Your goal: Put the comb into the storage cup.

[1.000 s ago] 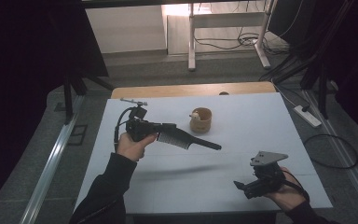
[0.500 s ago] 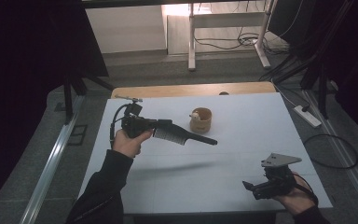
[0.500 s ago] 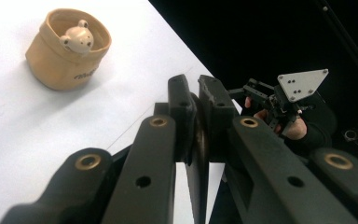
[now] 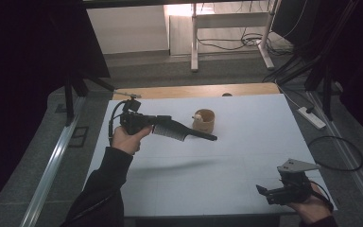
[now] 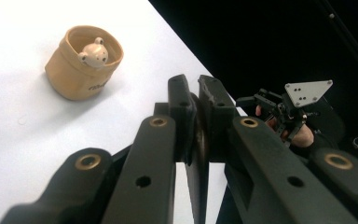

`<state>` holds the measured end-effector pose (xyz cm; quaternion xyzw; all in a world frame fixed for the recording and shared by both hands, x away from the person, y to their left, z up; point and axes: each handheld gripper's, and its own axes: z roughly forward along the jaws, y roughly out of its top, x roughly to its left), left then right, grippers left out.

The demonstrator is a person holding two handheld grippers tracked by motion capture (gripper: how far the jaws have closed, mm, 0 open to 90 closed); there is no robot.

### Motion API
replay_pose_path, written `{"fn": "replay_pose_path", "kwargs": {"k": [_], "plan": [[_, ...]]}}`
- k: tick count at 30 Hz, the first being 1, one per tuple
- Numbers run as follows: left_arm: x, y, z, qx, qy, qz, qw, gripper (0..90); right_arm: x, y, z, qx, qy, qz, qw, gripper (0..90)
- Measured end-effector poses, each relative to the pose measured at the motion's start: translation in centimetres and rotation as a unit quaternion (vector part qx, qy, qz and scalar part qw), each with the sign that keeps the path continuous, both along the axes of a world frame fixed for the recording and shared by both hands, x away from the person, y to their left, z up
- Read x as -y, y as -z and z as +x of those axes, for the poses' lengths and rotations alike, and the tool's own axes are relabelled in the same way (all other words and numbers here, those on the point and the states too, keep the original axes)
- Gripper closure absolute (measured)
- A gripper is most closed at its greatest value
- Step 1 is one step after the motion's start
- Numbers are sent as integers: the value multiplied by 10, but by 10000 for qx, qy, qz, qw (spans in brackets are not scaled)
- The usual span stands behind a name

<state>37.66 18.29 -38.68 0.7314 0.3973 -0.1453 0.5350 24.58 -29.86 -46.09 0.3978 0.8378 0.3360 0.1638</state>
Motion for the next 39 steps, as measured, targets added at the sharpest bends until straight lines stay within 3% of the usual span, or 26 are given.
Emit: {"fn": "replay_pose_path", "kwargs": {"k": [11, 20, 39], "plan": [[-5, -7, 7, 22, -81, 44, 10000, 834, 15, -3, -7, -34, 342, 141, 9993, 0], [-6, -12, 13, 11, -187, 127, 9997, 834, 20, -6, -14, -32, 516, 116, 9986, 0], [-7, -25, 34, 71, -454, 204, 9987, 834, 21, -6, -16, -49, 517, 66, 9986, 0]]}}
